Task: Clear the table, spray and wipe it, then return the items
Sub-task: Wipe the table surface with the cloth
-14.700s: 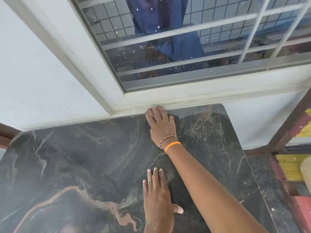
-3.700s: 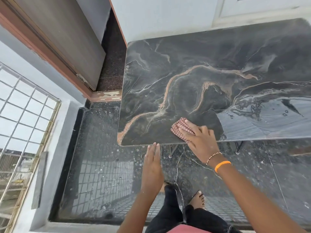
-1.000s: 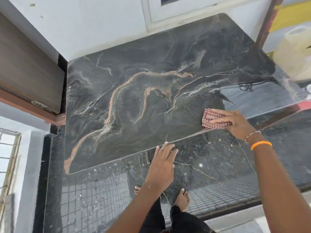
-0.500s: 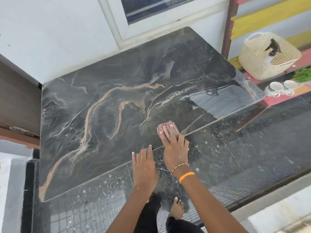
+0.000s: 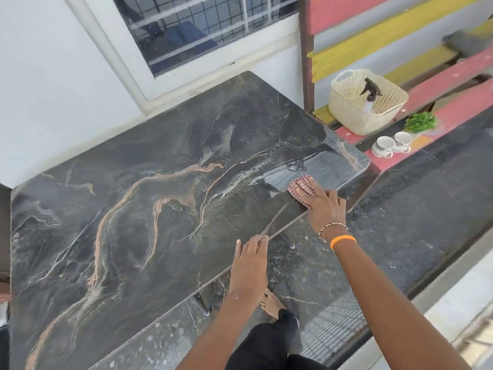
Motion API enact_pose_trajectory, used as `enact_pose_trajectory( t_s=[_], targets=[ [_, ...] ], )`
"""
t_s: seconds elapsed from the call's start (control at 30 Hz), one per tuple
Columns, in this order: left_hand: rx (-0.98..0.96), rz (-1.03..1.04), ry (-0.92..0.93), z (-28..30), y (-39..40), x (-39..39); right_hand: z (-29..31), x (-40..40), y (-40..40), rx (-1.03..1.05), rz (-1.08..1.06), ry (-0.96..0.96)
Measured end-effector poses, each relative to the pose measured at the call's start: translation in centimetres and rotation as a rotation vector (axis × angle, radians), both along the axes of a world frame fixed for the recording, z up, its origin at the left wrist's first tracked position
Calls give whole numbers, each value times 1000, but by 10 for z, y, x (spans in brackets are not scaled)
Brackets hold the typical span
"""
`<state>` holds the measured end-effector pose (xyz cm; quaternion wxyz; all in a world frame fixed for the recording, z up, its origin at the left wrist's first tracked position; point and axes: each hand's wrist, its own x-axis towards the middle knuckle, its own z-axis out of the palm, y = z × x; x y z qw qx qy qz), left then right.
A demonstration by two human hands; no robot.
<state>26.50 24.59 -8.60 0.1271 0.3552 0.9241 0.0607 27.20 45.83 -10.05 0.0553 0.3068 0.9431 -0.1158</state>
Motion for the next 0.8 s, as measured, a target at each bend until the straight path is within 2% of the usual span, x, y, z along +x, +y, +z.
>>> enact_pose_trajectory(
  t_s=[0.17, 0.27, 0.33, 0.4, 0.5, 0.57, 0.67, 0.8],
  targets=[
    [-18, 48, 19, 2, 19, -13, 4, -13, 60, -19, -270, -43],
    [38, 83, -6, 3, 21, -24, 8, -19, 43, -14, -279, -75],
    [96, 122, -8, 4, 21, -30, 7, -18, 12, 36, -158, -74],
    [128, 173, -2, 4, 20, -36, 3, -15, -31, 41, 65, -7],
    [147, 214, 25, -1, 21, -45, -3, -27, -77, -99, 455, 27],
    [135, 255, -31, -1, 22, -51, -3, -48, -74, -181, 537, 6],
    [103, 243, -85, -6, 23, -55, -5, -76, -36, -138, 440, -2],
    [137, 218, -119, -7, 36, -58, -1, -92, 45, -46, 187, -6]
  ],
)
